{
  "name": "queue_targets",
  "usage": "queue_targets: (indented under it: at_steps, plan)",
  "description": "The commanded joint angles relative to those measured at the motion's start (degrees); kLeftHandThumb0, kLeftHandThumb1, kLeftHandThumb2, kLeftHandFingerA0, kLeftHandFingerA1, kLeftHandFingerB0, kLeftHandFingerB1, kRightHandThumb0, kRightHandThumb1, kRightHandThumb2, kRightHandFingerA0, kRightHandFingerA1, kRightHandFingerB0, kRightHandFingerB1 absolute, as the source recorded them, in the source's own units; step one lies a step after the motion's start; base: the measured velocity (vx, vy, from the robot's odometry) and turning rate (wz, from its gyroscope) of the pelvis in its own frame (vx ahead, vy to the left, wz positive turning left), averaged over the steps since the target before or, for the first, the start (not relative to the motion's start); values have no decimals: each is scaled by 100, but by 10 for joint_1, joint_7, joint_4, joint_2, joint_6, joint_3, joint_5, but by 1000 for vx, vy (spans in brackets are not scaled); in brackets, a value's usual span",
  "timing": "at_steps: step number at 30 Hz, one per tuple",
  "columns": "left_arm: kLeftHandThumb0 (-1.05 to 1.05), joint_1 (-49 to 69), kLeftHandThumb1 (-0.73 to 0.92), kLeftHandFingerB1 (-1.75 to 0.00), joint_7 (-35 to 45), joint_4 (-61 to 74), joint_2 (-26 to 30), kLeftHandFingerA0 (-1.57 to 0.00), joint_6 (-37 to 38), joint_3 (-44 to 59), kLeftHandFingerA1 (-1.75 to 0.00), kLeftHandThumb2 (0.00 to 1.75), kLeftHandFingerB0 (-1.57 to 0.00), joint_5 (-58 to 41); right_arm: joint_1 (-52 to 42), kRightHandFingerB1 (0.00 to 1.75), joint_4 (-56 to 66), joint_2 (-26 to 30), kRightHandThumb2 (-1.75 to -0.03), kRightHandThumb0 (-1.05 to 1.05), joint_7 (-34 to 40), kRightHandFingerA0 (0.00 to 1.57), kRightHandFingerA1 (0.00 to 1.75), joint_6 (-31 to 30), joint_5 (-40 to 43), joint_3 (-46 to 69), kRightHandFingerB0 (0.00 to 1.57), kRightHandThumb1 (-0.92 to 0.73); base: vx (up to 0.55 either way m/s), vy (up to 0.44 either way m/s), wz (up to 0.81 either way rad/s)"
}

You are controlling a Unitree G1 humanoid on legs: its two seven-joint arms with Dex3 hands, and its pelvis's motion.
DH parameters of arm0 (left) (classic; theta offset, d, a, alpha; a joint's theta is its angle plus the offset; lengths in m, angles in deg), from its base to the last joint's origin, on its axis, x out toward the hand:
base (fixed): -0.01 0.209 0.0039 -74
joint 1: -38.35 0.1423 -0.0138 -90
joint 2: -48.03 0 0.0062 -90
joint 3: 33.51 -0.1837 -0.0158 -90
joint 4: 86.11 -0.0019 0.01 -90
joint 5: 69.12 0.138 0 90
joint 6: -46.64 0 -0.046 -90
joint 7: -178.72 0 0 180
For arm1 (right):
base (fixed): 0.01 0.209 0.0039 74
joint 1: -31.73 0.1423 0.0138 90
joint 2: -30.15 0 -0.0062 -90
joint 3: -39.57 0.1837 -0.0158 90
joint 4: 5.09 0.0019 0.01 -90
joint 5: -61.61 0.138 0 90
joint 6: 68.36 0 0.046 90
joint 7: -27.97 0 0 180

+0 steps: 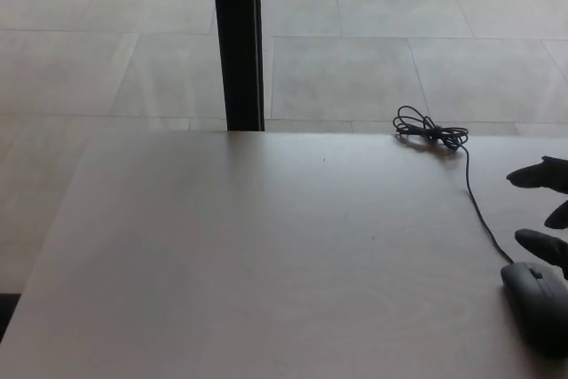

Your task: The robot uses its right fingers to click on the left button of the black mouse placed on the table.

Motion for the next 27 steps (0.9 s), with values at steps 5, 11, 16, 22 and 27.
queue_targets:
  at_steps: [5, 11, 16, 22, 27]
  plan:
    - [-70, 0, 60, -51, -1, 3, 12, -79, 13, 1, -67, 58, -60, -19, 11, 38, -37, 74, -63, -60, 39, 45, 47, 79, -154, -66, 44, -78, 0, 0, 0]
    - [-68, 0, 46, -60, -3, 0, 17, -71, 9, -3, -69, 88, -54, -14, 0, 49, -23, 85, -103, -66, 51, 39, 59, 85, -188, -88, 30, -67, 0, 0, 0]
    - [-69, -2, 47, -60, 2, -1, 16, -73, 11, 1, -71, 89, -55, -20, 0, 37, -34, 64, -65, -64, 62, 43, 47, 90, -195, -98, 39, -81, 0, 0, 0]
    - [-71, 0, 62, -48, -4, 0, 15, -77, 17, -15, -61, 59, -59, -11, -25, 50, -19, 49, -105, -64, 59, 38, 59, 83, -192, -87, 28, -69, 0, 0, 0]
    - [-69, -1, 61, -50, -2, -1, 15, -74, 12, -11, -59, 58, -62, -25, -42, 39, -50, 56, -65, -63, 81, 44, 48, 95, -199, -76, 40, -79, 0, 0, 0]
